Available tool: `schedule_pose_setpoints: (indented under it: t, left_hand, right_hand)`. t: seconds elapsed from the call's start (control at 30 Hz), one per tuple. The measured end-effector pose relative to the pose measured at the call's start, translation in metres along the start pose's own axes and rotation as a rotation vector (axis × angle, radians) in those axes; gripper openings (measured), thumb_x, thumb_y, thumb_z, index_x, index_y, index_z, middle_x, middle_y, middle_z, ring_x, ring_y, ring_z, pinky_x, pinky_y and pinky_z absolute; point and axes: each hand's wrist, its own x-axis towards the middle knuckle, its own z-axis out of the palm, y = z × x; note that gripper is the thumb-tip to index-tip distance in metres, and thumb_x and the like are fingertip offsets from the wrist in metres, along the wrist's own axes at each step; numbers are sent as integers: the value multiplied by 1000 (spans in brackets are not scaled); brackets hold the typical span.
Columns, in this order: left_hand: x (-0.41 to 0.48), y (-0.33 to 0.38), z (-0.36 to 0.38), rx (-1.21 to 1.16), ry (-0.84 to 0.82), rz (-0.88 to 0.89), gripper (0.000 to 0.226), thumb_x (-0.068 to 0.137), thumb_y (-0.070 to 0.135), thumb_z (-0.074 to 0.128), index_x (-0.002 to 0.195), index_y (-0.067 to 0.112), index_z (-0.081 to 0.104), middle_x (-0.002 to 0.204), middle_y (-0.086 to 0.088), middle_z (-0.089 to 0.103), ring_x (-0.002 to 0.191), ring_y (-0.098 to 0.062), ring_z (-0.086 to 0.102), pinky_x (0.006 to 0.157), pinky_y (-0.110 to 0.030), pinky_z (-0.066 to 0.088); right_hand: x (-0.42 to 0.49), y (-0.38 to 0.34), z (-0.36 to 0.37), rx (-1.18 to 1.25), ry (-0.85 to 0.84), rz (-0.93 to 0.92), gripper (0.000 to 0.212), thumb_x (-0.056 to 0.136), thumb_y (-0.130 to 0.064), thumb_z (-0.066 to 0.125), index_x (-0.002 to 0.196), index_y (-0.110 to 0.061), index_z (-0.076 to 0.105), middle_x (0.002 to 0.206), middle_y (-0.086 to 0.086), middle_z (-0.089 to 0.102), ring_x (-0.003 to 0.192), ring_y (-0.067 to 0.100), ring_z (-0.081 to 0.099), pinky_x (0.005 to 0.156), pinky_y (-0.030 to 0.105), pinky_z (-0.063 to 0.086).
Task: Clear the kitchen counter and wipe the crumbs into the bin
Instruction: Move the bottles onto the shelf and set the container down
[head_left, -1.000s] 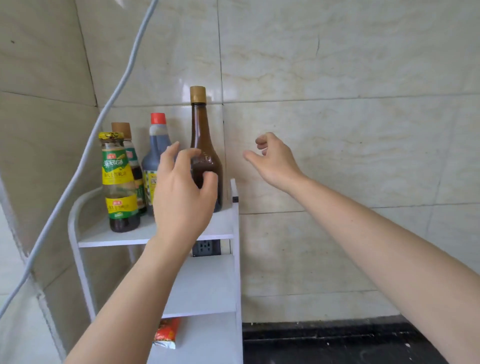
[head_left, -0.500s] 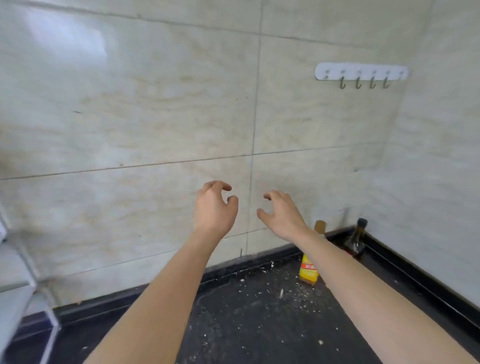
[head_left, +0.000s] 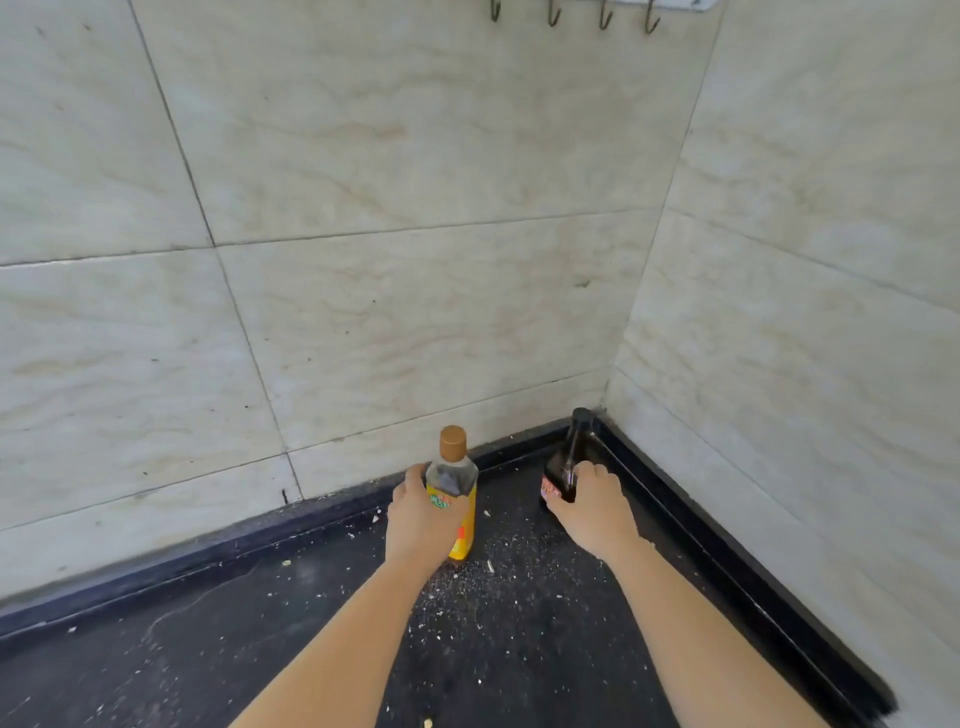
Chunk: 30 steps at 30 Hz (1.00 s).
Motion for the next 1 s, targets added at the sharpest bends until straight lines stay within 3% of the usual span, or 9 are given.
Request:
schedule_pose_setpoints:
  t: [0.17,0.27,0.37,0.53,0.8,1.0]
  left_hand:
    - [33,-17,44,-25,53,-84,99,75,38,74,148,25,9,149,-10,28,130,-33,38,101,-47,42]
    - [48,-30,57,-52,94,-65,92,73,40,76,144,30,18,142,-4,41,119,-29,50,91,-43,48]
    - [53,-38,62,-75,122,-43,78,73,44,74,134,34,27,116,5,58,91,-21,58,75,-35,52]
    - [52,-48,58,-30,128,8,73,73,47,73,130,37,28,98,11,60,77,-15,61,53,-24,45]
    - [35,-49,22,-119,40,58,73,72,42,77,131,32,34,103,13,58,83,-12,57,66,-24,43]
    - [11,-40,-69,-201,103,139,68,66,43,81,121,32,42,102,13,62,91,-11,60,66,-23,46]
  right_hand:
    - [49,34,27,166,-8,158,76,83,-45,65,139,-8,30,135,13,40,124,30,39,100,43,41]
    - [79,45,38,239,7,184,86,80,-40,69,146,-12,22,143,14,36,131,32,36,103,47,37]
    - [98,51,50,348,18,175,77,83,-37,67,146,-22,26,142,10,42,129,31,42,101,46,39]
    - [99,48,72,523,167,218,46,86,-33,65,127,-24,45,127,5,58,116,27,55,91,35,42]
    - [70,8,59,287,127,35,35,89,-35,61,116,-18,47,115,8,65,104,29,63,83,39,49]
    - [43,-79,21,430,123,-315,23,86,-35,64,102,-27,48,89,-9,60,78,6,57,64,18,40]
